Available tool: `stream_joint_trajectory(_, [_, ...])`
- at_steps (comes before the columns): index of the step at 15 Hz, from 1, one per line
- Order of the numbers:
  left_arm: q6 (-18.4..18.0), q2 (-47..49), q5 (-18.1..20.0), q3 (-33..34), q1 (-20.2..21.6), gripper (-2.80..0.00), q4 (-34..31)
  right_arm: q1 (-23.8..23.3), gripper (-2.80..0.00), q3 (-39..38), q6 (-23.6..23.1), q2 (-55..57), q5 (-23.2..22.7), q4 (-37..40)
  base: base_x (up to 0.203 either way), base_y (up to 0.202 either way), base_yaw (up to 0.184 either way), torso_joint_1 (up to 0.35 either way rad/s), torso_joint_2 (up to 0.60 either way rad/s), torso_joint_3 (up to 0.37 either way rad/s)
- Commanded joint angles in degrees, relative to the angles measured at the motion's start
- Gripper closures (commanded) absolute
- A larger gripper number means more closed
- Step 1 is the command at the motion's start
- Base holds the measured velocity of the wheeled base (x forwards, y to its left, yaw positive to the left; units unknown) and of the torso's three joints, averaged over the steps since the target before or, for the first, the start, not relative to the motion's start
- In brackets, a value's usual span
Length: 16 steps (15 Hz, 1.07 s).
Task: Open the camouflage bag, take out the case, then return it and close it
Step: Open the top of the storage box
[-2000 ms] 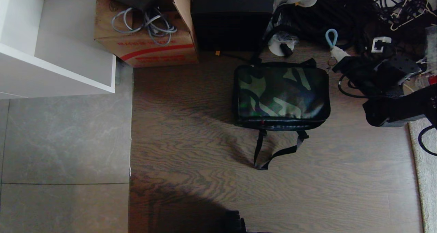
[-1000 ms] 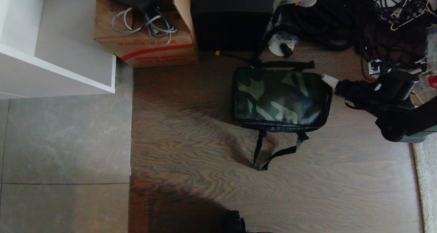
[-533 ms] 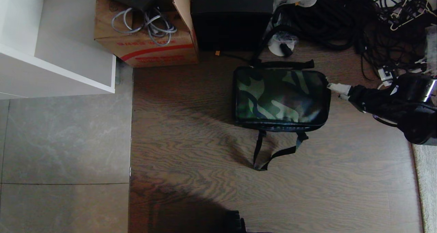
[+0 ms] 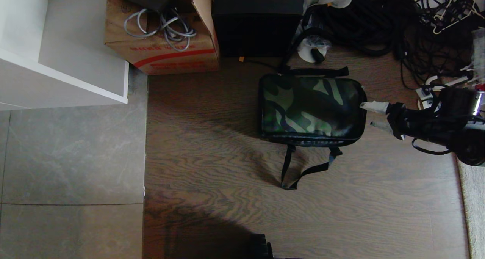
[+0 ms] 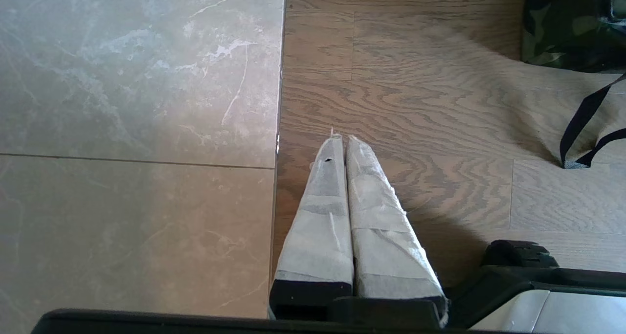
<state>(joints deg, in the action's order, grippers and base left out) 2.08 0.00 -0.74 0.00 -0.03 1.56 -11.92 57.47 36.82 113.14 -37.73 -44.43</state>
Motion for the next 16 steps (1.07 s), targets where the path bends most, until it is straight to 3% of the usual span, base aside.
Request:
stream_joint_trajectory(1, [0.02, 0.00, -0.05, 0.35, -0.01, 0.00, 0.02, 0.52, -2.80, -0.25, 1.07, -0.20, -0.30, 0.45, 0.000, 0.000, 0.000, 0.000, 0.00, 0.000])
stream_joint_trajectory(9, [0.02, 0.00, -0.05, 0.35, -0.06, 0.00, 0.02, 3.42, -2.80, 0.18, 11.86, -0.24, -0.65, 1.88, 0.000, 0.000, 0.000, 0.000, 0.00, 0.000])
stream_joint_trajectory(13, [0.02, 0.00, -0.05, 0.35, -0.05, 0.00, 0.02, 4.89, -2.80, 0.19, 13.27, -0.29, -0.50, 2.11, 0.000, 0.000, 0.000, 0.000, 0.00, 0.000])
stream_joint_trajectory(16, [0.02, 0.00, -0.05, 0.35, -0.03, 0.00, 0.02, 5.49, -2.80, 0.53, 19.00, -0.29, -0.28, 1.90, 0.000, 0.000, 0.000, 0.000, 0.00, 0.000])
